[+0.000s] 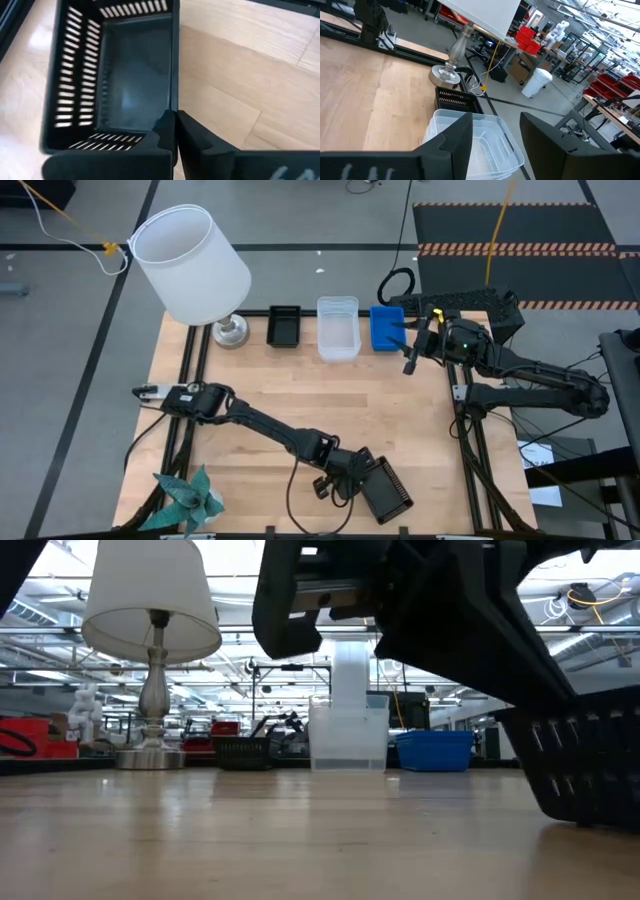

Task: Stack baskets by color
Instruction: Stack the bottom black bin on the stacked black bins

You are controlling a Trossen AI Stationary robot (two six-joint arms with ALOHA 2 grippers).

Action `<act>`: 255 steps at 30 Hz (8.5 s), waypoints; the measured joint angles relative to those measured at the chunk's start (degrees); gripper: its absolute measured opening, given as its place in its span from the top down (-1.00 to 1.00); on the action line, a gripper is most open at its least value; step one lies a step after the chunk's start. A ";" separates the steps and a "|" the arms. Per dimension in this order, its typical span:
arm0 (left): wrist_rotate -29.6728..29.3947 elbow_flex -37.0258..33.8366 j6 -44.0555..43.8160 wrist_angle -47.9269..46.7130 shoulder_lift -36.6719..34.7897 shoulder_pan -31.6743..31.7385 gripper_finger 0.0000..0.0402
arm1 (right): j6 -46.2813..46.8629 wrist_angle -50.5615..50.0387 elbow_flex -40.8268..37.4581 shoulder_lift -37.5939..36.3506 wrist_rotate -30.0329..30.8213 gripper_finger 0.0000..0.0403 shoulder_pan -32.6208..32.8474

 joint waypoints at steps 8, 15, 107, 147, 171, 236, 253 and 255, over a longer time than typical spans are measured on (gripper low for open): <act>-1.48 -0.07 -1.97 -5.94 -2.95 0.57 0.98 | -0.04 0.12 0.00 0.36 -0.20 0.22 2.05; -5.96 -0.14 -5.52 -12.92 -3.62 0.79 0.98 | 0.80 1.54 0.00 1.54 -0.20 0.22 4.05; -22.01 -51.41 9.09 5.96 -53.43 5.22 0.92 | 8.39 -22.03 29.22 44.19 10.77 0.22 39.32; -32.82 -49.03 -34.86 12.99 -55.71 4.94 -0.11 | 7.84 -24.49 29.14 38.53 15.65 0.96 37.42; -36.49 -39.25 -29.93 14.05 -52.48 2.43 -0.05 | 4.30 -16.24 29.16 44.07 36.06 0.97 32.41; -46.14 -30.89 -22.87 -0.95 -36.84 7.04 0.90 | -2.73 -13.23 29.16 43.72 29.93 0.10 36.55; -35.73 -31.11 -14.95 -8.30 -47.34 12.18 0.95 | 7.12 -22.64 23.98 24.11 29.77 0.11 45.86; -31.32 -31.47 -13.85 -8.61 -50.03 14.75 0.92 | 7.89 -22.40 22.17 21.33 29.77 0.11 46.30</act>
